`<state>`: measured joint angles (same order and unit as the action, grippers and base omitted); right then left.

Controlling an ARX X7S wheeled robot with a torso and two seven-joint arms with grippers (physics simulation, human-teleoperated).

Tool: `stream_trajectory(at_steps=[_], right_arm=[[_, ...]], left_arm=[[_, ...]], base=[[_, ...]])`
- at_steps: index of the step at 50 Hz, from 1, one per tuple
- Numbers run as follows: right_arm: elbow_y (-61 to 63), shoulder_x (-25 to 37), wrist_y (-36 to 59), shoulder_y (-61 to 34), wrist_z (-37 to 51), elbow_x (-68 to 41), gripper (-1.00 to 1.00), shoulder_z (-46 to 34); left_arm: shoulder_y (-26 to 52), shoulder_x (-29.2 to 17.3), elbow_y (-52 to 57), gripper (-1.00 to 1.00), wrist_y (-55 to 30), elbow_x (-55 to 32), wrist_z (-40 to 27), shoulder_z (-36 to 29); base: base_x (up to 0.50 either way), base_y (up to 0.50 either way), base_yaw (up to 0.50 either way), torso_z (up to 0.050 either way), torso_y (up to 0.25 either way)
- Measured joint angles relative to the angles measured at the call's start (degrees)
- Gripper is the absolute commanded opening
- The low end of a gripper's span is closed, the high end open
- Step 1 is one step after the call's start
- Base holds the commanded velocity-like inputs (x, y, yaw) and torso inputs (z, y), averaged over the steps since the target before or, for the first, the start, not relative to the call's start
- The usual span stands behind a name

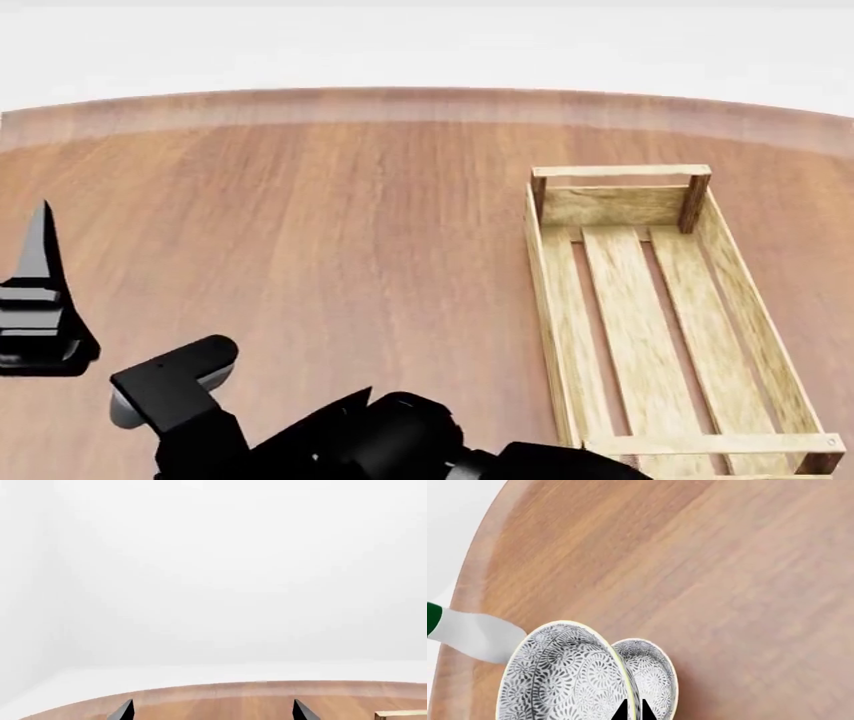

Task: Stack the right bowl on the left bowl and place them in the tray.

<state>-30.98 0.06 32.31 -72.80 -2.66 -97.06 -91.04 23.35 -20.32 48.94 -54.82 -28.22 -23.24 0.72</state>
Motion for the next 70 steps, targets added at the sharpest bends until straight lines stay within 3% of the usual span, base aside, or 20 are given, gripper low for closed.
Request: stream_trajectory(at_steps=[32, 33, 54, 70], right_arm=[[2.7, 0.1, -3.9, -0.3, -1.3, 4.1, -1.00, 0.2], [2.6, 0.1, -3.9, -0.3, -1.4, 3.9, 1.00, 0.1], [1.6, -0.1, -4.3, 0.0, -0.7, 2.3, 1.00, 0.7], [-1.7, 0.0, 1.9, -0.4, -1.0, -2.9, 1.00, 0.5]], left_arm=[[-1.3, -1.4, 0.1, 1.00, 1.8, -0.7, 0.7, -0.6], [-1.4, -1.3, 0.0, 1.00, 2.0, -0.9, 0.9, -0.5], [-2.6, -1.4, -0.8, 1.00, 4.5, -1.3, 1.5, -0.5], [-3.0, -1.4, -1.2, 1.00, 5.2, -1.7, 1.5, -0.6]], base=[[0.00, 0.00, 0.00, 0.000, -0.238], [0.00, 0.00, 0.00, 0.000, 0.000], [0.00, 0.00, 0.00, 0.000, 0.000], [0.00, 0.00, 0.00, 0.000, 0.000]])
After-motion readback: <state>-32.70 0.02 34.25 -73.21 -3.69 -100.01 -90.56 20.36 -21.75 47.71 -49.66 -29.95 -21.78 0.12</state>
